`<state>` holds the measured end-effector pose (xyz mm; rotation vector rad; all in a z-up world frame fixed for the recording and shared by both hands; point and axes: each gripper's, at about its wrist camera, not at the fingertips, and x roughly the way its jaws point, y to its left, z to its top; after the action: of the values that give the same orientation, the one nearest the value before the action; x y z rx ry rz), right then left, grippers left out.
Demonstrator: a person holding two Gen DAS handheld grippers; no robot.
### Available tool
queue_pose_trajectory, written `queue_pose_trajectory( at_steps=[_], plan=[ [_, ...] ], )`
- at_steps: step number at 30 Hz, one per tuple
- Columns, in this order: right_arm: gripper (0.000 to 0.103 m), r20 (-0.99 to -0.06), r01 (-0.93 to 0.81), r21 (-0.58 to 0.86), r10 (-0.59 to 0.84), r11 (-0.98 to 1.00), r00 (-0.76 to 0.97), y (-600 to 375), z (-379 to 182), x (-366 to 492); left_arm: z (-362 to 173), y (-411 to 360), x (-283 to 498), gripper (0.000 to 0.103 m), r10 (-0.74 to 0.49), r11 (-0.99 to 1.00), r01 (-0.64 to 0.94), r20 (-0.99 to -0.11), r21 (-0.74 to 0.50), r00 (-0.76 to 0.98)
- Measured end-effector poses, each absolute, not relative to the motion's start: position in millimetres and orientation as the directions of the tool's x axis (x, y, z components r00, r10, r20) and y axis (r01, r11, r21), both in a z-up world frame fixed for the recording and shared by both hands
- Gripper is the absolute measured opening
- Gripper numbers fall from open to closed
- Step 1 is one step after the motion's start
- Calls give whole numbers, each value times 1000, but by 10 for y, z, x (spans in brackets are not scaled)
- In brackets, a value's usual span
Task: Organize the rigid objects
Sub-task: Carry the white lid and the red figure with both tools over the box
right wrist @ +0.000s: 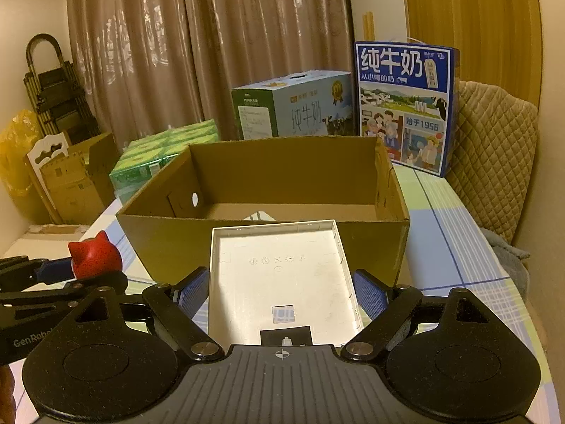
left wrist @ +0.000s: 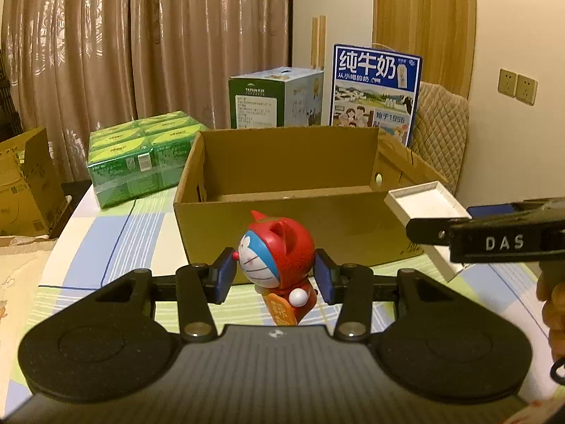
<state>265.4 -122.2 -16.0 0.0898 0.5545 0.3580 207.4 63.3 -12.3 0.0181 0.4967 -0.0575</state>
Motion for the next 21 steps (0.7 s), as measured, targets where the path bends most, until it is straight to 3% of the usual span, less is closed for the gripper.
queue_pose_trajectory(
  at_steps=[21],
  plan=[
    [84,-414,-303,213,367,929,833,-1262,142,2822,259,659,2300,42,-68,997,74,-396,-1,916]
  ],
)
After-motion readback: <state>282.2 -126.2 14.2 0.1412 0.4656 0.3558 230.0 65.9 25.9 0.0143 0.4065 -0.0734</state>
